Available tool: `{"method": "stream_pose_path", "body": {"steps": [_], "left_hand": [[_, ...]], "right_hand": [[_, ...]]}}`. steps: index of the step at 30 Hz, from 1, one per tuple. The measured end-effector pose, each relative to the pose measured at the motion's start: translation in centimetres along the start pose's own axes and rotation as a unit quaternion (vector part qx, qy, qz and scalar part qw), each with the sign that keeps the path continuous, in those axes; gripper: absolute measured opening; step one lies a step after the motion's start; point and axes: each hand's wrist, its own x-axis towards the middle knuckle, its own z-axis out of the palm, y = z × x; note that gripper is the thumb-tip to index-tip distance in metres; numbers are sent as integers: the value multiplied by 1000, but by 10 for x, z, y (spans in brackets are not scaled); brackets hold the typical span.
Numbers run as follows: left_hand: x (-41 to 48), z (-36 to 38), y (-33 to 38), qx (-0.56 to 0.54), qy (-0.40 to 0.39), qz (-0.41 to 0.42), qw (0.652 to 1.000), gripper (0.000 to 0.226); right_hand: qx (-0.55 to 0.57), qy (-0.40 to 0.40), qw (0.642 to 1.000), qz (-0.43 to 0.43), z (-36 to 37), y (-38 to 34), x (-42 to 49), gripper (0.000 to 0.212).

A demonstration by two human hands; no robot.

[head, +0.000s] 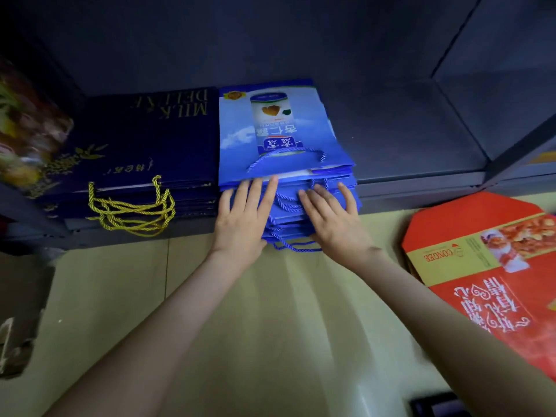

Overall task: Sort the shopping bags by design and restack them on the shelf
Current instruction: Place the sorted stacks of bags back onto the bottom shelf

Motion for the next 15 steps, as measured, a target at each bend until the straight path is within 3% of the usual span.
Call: {"method": "stream_pose_path", "body": {"steps": [2, 4, 6, 8, 10, 12, 15], "left_hand": [[4, -1, 5, 19, 15, -7, 1000, 99], [6, -3, 15, 19, 46, -17, 999, 66], [3, -11, 37, -3, 57, -14, 998, 55], [-9, -27, 74, -58, 63, 15, 996, 64], [-23, -46, 118, -172, 34, 76, 981, 86], [-35, -58, 162, -245, 4, 167, 955, 101], [-41, -70, 217, -250, -80, 294, 919, 110]], "right_hand": [[-4, 11, 1000, 0, -3, 3, 8, 69], [-1, 15, 1000, 11, -9, 1, 12, 59], [17, 18, 999, 31, -17, 0, 4, 56], [59, -7, 996, 64, -21, 5, -34, 66], [78, -76, 982, 156, -23, 15, -100, 95], [71, -184, 943, 270, -26, 32, -180, 121], [70, -345, 864, 359, -39, 56, -277, 134]]}}
